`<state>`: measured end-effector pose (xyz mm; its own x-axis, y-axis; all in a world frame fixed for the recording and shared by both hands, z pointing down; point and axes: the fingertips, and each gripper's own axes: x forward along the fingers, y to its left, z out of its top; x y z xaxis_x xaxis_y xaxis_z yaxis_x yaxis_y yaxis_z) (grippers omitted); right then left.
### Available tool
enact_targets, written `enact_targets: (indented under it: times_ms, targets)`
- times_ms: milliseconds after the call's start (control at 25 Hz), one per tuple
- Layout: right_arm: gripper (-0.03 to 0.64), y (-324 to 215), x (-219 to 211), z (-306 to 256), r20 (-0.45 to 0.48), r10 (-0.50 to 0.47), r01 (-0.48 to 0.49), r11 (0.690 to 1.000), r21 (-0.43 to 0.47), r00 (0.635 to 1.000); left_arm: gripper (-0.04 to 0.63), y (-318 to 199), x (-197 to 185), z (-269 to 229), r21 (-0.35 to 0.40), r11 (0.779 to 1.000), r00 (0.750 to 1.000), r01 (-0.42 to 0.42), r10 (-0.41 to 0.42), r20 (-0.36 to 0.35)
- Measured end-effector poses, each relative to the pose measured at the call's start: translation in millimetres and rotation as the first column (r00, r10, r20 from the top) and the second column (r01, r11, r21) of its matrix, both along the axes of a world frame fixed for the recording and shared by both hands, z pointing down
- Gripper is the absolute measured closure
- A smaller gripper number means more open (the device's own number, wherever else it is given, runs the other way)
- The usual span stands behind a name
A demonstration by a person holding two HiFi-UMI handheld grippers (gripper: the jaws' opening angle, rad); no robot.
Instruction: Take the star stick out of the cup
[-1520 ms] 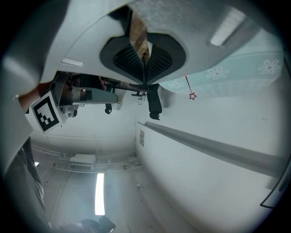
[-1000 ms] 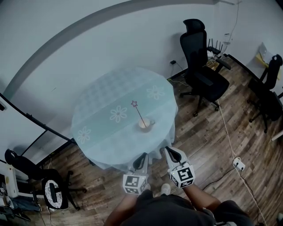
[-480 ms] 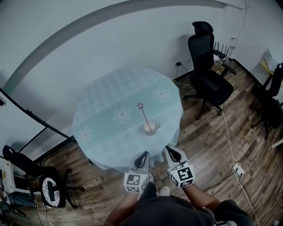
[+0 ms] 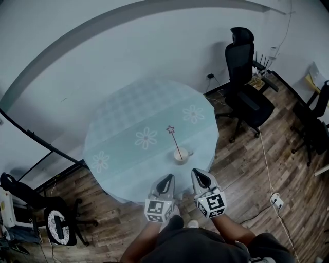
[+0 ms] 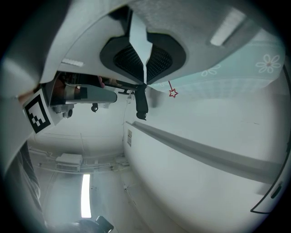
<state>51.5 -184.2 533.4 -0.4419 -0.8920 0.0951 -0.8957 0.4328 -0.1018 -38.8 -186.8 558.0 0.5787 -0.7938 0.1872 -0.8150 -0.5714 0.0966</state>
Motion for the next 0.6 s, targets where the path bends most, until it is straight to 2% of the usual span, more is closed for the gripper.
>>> enact_targets:
  times_ms: [600]
  targets:
    - [0.614,-61.3,-50.3,-3.6,-0.084,-0.013,0.012,1.0,-0.003,0.996,0.574,-61.7,-38.9,2.2,0.005,0.999,0.999,-0.044,0.044,-0.011]
